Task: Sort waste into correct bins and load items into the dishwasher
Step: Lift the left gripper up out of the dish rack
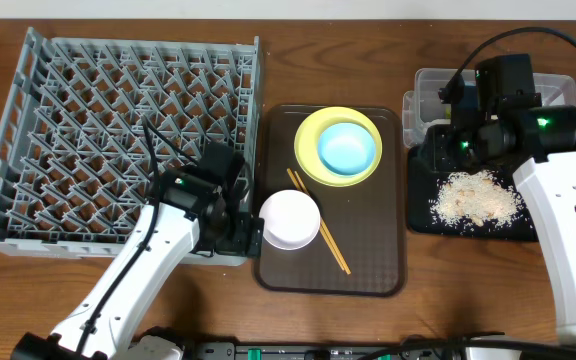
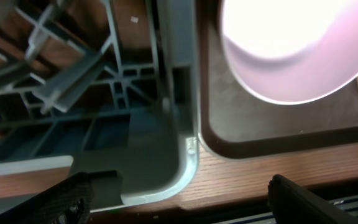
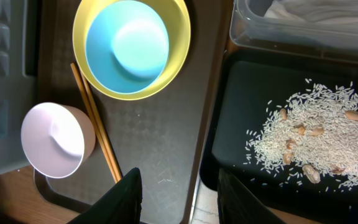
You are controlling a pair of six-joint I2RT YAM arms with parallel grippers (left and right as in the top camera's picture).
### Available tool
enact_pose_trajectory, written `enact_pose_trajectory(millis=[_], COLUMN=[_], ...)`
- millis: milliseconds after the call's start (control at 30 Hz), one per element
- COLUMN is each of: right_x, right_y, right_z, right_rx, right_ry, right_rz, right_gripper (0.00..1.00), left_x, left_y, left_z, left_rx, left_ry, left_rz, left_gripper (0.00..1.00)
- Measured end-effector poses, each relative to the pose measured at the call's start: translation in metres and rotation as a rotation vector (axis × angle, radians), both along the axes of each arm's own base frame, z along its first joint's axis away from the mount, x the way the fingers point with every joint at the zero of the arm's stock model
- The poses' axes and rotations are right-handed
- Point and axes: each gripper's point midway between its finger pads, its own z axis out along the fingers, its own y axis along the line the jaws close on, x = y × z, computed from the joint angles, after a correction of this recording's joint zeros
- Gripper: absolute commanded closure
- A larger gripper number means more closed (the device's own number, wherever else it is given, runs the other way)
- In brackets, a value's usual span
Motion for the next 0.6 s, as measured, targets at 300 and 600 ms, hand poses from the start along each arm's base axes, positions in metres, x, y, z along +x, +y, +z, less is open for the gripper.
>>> enact_pose_trajectory(millis=[300, 600], right_x=[-0.001, -0.002], right_y=[0.0, 0.0], right_z=[0.0, -0.001], right_rx=[0.0, -0.001], right_ry=[0.004, 0.007], right_rz=[0.0, 0.0], right_gripper=[0.62, 0.62], left_x=[-0.01, -0.003], left_y=[0.006, 0.002], left_z=[-0.013, -0.015], left_rx=[0.025, 0.009], left_ry=[0.033, 0.002], left_rz=[-0.001, 0.003], left_gripper=[0.07, 0.01])
